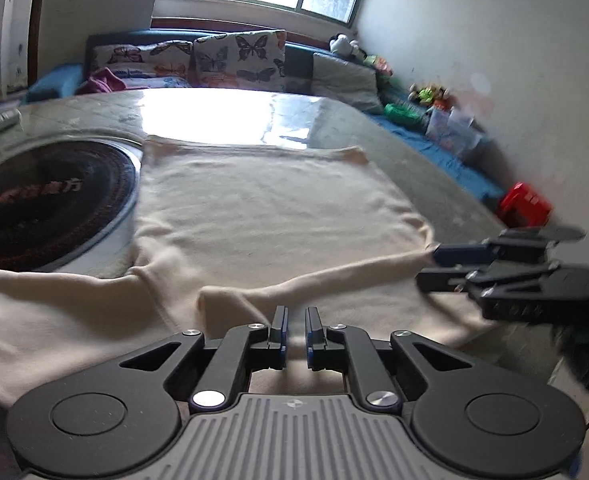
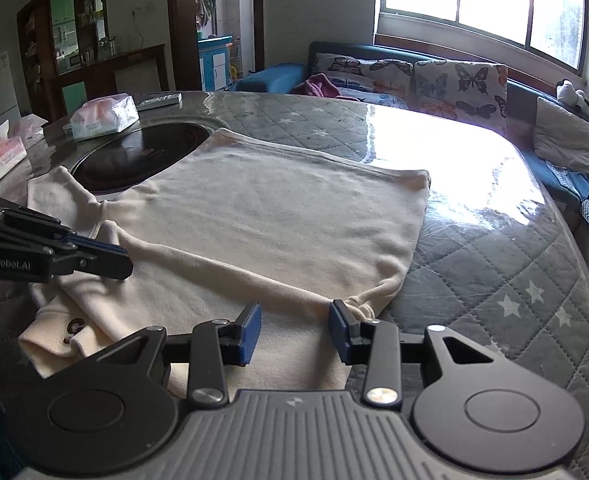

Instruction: Fold clothes

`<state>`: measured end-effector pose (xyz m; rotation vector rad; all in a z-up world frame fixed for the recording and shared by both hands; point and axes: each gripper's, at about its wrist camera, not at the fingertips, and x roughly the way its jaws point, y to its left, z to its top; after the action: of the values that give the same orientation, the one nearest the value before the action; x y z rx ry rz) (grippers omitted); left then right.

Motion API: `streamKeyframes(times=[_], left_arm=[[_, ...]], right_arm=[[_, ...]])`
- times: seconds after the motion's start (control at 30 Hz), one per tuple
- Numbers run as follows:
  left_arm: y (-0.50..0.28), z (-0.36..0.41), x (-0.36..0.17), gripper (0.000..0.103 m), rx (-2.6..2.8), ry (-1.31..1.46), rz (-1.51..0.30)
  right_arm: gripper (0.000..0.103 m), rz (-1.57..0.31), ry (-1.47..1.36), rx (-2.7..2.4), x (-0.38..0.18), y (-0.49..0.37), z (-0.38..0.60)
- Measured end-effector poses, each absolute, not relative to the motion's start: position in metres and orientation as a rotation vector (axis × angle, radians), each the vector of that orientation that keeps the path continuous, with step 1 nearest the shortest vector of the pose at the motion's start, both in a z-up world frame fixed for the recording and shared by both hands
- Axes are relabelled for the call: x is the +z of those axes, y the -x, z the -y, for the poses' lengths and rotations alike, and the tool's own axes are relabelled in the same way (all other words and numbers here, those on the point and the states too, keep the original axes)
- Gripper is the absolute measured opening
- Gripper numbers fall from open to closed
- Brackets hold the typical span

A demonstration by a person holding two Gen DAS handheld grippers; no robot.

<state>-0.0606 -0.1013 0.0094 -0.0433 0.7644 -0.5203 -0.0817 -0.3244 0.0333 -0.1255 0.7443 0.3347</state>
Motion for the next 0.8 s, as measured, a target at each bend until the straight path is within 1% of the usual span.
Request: streamKeyframes(times=[0.3, 0.4, 0.57, 0.67, 0.8], left_arm=[[0.08, 0.07, 0.017, 0.011, -0.469, 0.022, -0.771], [0.082, 0.071, 0.02, 0.015, -0.47, 0.026, -0.762], [0.086, 0.066, 0.018, 0.015, -0.452, 0.038, -0.769], [0.087, 0.056, 0.02, 0.024, -0.418, 0.058, -0.765], [0.086, 0.038, 0.021, 0.025, -0.356, 0.098, -0.756]], right_arm=[[0.043, -0.743, 0.147, 0.343, 0.033, 0.082, 0.321], [0.043, -0.741, 0.165, 0.34, 0.035, 0.082, 0.315], [0.043, -0.739, 0.188, 0.411, 0.037, 0.085, 0.295], [0.043, -0.742, 0.22, 0.472, 0.036, 0.086, 0.275], [0.043, -0.734, 0.271, 0.555, 0.033, 0.09, 0.247]])
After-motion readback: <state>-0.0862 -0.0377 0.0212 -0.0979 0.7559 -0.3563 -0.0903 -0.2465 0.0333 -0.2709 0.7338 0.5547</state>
